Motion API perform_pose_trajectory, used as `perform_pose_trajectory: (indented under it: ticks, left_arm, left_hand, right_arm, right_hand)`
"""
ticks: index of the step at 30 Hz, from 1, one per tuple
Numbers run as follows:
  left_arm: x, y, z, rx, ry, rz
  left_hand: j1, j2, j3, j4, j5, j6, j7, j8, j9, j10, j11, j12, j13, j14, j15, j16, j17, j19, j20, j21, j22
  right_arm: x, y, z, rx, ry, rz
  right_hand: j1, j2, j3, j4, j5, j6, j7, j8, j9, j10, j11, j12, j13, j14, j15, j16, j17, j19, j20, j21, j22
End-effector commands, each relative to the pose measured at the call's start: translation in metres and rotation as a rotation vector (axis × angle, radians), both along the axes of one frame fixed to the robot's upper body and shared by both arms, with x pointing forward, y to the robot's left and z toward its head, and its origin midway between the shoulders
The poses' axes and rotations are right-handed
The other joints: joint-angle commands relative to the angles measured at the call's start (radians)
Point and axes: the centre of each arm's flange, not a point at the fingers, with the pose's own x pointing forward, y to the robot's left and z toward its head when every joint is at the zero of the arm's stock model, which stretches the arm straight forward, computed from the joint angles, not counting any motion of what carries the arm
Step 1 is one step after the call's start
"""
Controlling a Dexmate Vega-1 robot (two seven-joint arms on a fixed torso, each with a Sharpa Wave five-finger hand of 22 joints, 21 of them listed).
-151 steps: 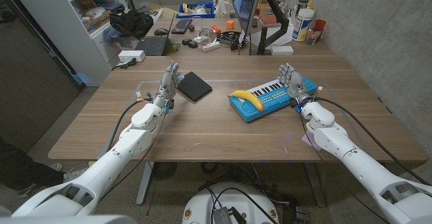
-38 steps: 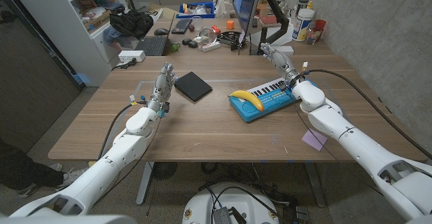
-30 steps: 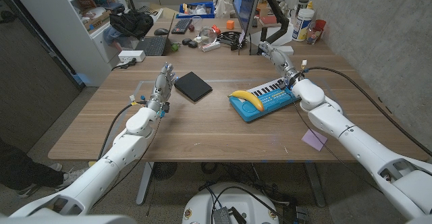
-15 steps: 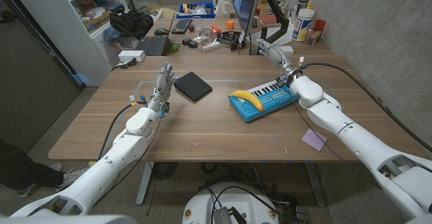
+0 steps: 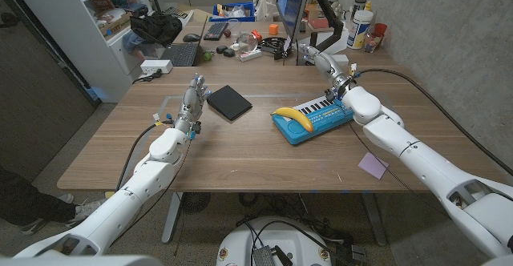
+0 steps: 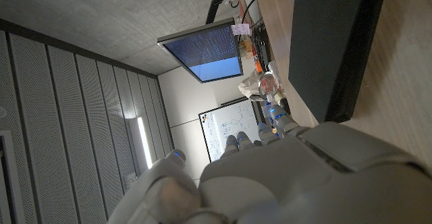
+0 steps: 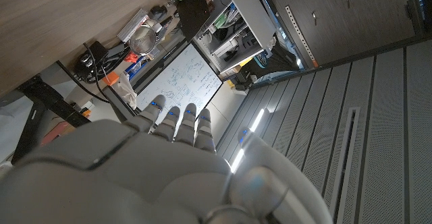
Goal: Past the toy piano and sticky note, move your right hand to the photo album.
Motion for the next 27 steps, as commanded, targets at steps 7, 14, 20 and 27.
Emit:
perform_pose_trajectory:
  ticks: [7,14,20,27]
  left_arm:
    - [-0.003,0.002,-0.002,-0.009,-0.009,0.002]
    - [-0.004,0.002,-0.001,-0.012,-0.014,0.001]
    - [-0.005,0.002,-0.001,-0.013,-0.017,0.002]
    - [-0.006,0.003,-0.001,-0.012,-0.019,0.001]
  left_hand:
    - [0.001,0.12,-0.006,0.001,0.007,-0.335,0.001,0.006,0.002,-0.316,-0.001,0.005,0.005,-0.39,-0.07,0.009,0.004,-0.315,-0.077,0.008,0.003]
    - [0.001,0.12,-0.006,0.002,0.008,-0.334,0.001,0.006,0.002,-0.315,0.001,0.005,0.005,-0.39,-0.07,0.01,0.003,-0.315,-0.077,0.008,0.003]
    - [0.001,0.12,-0.006,0.002,0.008,-0.332,0.001,0.007,0.002,-0.314,0.002,0.005,0.005,-0.389,-0.069,0.01,0.003,-0.314,-0.076,0.009,0.003]
    - [0.001,0.121,-0.006,0.002,0.008,-0.33,0.0,0.007,0.002,-0.312,0.004,0.005,0.005,-0.389,-0.07,0.01,0.003,-0.314,-0.077,0.009,0.003]
  right_arm:
    - [-0.002,0.019,0.016,-0.103,-0.062,-0.018]
    - [-0.005,0.024,0.02,-0.133,-0.082,-0.021]
    - [-0.007,0.028,0.022,-0.152,-0.092,-0.029]
    - [-0.011,0.035,0.026,-0.187,-0.115,-0.029]
  right_hand:
    - [0.015,0.076,0.007,-0.005,-0.003,0.025,0.0,0.014,0.003,0.014,-0.012,0.006,0.002,0.008,-0.009,-0.003,0.001,0.007,-0.083,-0.006,0.002]
    - [0.018,0.077,0.009,-0.006,-0.003,0.026,0.001,0.013,0.004,0.015,-0.012,0.006,0.002,0.009,-0.011,-0.003,0.001,0.009,-0.082,-0.007,0.002]
    - [0.02,0.078,0.01,-0.007,-0.003,0.028,0.0,0.012,0.004,0.015,-0.014,0.005,0.002,0.011,-0.012,-0.003,0.001,0.01,-0.084,-0.008,0.002]
    - [0.022,0.077,0.012,-0.007,-0.004,0.03,-0.003,0.012,0.004,0.017,-0.011,0.005,0.002,0.012,-0.012,-0.003,0.001,0.011,-0.084,-0.009,0.002]
